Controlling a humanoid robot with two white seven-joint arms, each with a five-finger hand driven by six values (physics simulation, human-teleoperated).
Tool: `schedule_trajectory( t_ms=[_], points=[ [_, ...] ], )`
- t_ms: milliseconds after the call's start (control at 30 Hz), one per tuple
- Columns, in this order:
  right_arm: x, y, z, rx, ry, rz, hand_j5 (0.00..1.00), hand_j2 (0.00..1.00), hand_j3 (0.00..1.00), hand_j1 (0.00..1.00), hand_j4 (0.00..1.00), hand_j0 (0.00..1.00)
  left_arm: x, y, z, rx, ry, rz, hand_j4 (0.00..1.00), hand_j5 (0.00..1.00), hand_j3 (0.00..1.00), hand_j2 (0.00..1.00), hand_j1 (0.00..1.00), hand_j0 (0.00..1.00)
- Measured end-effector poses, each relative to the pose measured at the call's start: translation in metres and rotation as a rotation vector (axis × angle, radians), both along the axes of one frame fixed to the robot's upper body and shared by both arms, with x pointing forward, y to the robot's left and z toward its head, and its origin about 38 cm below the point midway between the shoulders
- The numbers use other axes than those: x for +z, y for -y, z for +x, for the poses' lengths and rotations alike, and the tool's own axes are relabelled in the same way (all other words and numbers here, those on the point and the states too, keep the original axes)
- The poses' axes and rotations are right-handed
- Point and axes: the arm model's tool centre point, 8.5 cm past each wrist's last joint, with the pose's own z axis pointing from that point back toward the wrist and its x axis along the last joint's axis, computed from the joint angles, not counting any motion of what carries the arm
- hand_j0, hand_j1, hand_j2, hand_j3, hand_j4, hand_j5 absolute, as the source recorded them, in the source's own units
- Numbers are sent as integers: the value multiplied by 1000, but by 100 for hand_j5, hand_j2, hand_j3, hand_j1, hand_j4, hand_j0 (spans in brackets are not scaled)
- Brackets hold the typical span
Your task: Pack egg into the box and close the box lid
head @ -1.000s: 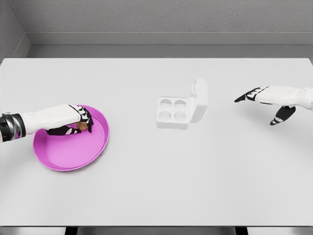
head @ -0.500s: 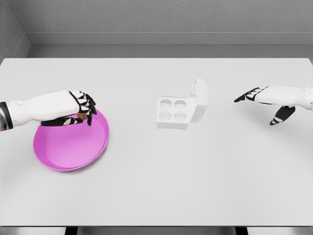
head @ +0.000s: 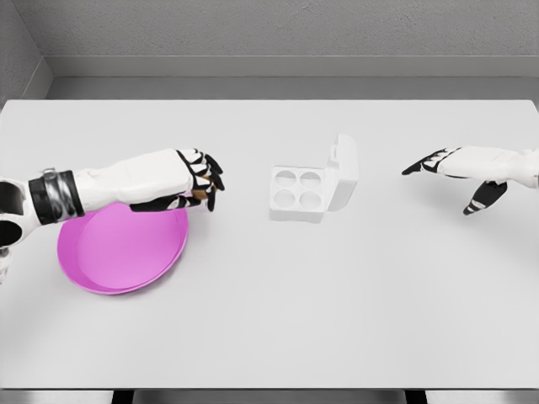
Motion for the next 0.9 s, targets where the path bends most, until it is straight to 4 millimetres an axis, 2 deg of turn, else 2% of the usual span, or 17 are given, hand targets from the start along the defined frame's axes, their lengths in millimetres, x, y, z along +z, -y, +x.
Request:
schedule_trajectory(
  t_ms=[200, 400, 567, 667, 900],
  points=[
    [0, -1, 0, 1, 0, 1, 100, 100, 100, 100, 100, 100, 3, 24, 4, -37, 23, -11, 43, 43, 43, 43, 43, 43],
    [-1, -3, 1, 5, -1, 5, 100, 100, 100, 100, 100, 100, -3, 46, 5, -68, 23, -19, 43, 43, 43, 43, 43, 43],
    [0, -4, 2, 5, 2, 6, 100, 100, 100, 100, 100, 100, 7, 66, 21, -84, 49, -22, 43, 43, 43, 43, 43, 43],
    [0, -4, 2, 5, 2, 6, 100, 100, 100, 100, 100, 100, -3, 79, 28, -90, 14, -28, 43, 43, 43, 43, 43, 43],
    [0, -4, 2, 7, 2, 7, 100, 100, 100, 100, 100, 100, -3, 99, 44, -96, -36, -94, 44, 44, 44, 44, 44, 44]
  ],
)
